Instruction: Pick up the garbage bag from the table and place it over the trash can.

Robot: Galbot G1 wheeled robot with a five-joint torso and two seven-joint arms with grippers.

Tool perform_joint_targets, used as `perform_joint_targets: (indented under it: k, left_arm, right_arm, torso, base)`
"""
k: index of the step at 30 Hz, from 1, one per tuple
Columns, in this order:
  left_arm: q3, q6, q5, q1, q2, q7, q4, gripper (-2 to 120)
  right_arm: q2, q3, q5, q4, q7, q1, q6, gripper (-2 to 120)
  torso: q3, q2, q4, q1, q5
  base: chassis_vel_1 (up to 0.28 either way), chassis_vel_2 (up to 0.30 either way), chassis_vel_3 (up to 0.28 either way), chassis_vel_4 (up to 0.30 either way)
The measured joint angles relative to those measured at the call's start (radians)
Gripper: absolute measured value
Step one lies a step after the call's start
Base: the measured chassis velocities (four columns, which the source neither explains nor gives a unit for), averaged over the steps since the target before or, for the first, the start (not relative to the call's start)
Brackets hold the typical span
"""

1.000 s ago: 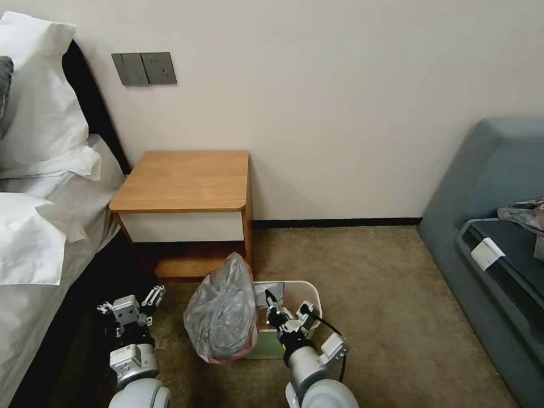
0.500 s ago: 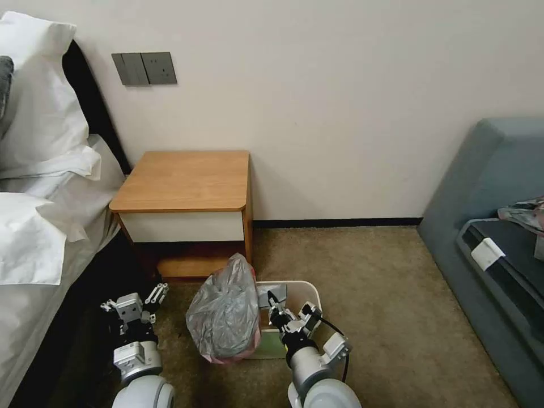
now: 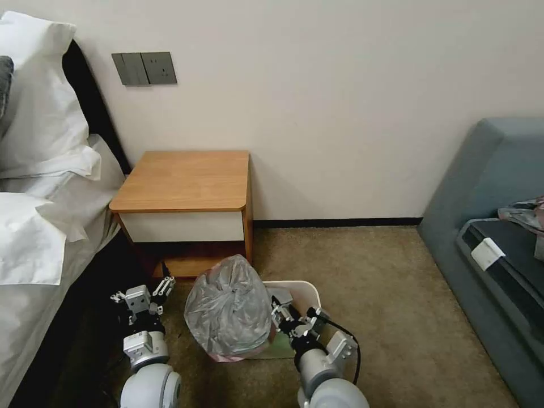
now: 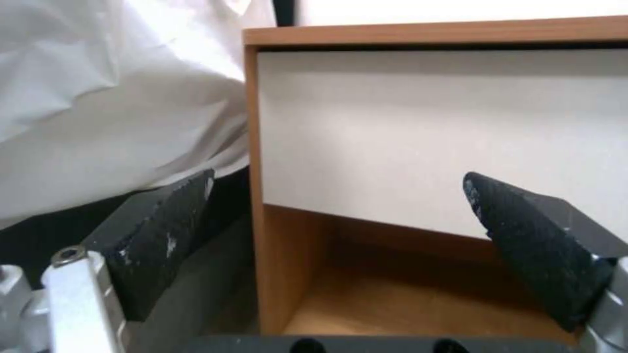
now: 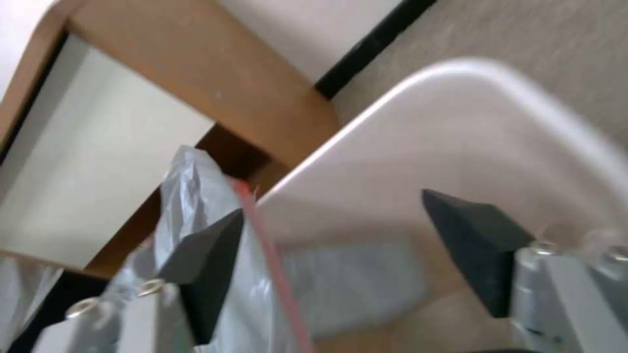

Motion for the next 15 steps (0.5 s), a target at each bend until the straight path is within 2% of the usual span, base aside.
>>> perform_joint_targets:
  k: [3,6,15]
  left_arm:
    - [0.022,0.036,-0.024,0.01,0.024,0.001,-0.019,100]
    - [0.033,0.069,-0.038,0.03,0.049,0.007,-0.045,99]
    - [0.035,0.144,-0.068,0.098,0.087,0.027,-0.159,99]
  right_arm:
    - [-0.028,0.046,-0.023,0.032,0.004,-0.029,-0.006,92]
    - [-0.045,0.084,-0.033,0.064,0.003,-0.054,-0.006,98]
    - [-0.041,0.181,-0.072,0.139,-0.021,-0.101,0.011,100]
  torso:
    - [0.0,0.0,0.0,0.0,0.0]
    - [0.0,0.0,-0.0001,0.0,0.0001]
    - [0.0,0.0,-0.0001,0.0,-0.0001]
  base:
    - [0.0,0.0,0.0,0.0]
    - [0.0,0.0,0.0,0.0]
    - [0.0,0.0,0.0,0.0]
